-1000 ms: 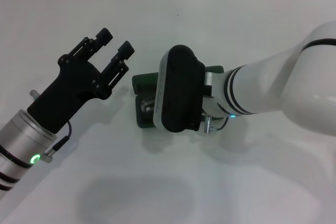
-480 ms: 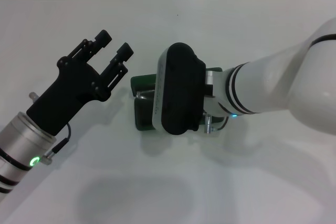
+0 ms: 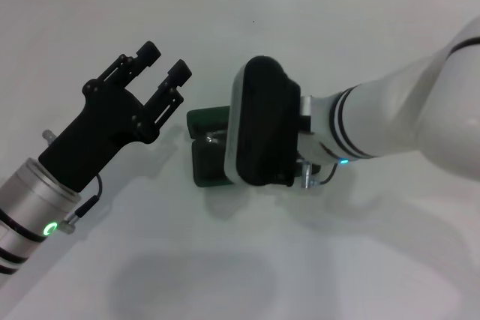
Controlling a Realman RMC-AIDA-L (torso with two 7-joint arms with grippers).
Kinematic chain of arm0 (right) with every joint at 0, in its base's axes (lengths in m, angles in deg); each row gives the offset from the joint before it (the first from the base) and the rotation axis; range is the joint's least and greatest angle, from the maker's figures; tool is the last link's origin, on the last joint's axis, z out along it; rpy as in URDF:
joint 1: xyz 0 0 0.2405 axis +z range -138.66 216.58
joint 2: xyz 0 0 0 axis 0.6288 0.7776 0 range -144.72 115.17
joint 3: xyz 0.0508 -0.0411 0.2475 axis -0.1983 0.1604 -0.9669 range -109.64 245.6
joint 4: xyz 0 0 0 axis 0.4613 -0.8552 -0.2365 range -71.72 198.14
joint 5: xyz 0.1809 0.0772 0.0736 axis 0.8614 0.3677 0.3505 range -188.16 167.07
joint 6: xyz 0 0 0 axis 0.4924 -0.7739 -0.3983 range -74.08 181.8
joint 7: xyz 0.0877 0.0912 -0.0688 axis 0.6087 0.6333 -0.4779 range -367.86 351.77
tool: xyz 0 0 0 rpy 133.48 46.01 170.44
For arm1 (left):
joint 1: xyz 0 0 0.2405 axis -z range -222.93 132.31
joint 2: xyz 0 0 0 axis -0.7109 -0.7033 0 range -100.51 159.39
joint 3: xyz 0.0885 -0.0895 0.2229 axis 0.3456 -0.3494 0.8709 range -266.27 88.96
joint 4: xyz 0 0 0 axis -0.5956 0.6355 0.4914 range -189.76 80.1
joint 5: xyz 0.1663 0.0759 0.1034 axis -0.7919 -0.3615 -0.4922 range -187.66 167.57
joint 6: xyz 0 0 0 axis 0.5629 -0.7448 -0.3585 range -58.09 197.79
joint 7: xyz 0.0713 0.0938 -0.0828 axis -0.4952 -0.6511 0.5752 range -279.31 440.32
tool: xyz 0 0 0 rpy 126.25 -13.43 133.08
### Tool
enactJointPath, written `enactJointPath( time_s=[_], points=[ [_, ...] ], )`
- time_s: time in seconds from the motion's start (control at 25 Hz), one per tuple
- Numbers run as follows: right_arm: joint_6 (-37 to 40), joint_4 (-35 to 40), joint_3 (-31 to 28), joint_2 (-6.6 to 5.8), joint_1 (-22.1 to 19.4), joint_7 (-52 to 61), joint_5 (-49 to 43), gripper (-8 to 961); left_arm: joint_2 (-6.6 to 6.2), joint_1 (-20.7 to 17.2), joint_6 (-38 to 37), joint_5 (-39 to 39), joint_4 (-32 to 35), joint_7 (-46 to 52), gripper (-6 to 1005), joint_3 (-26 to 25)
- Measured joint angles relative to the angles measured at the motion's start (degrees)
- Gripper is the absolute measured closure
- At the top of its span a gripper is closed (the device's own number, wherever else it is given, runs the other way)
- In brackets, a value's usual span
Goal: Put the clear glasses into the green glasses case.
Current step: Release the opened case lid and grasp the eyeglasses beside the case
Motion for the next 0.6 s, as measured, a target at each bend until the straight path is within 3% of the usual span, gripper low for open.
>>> enactJointPath(
  time_s=[0.24,0.6],
  points=[
    [4.97,1.27,-3.48,0.00,0.42,-0.28,0.76,423,0.00,0.18,0.08,0.00,0.00,0.00,421,0.00],
    [5.64,1.35,-2.93,0.00,0.03,-2.29,2.92,425,0.00,0.21,0.18,0.00,0.20,0.00,420,0.00]
  ],
)
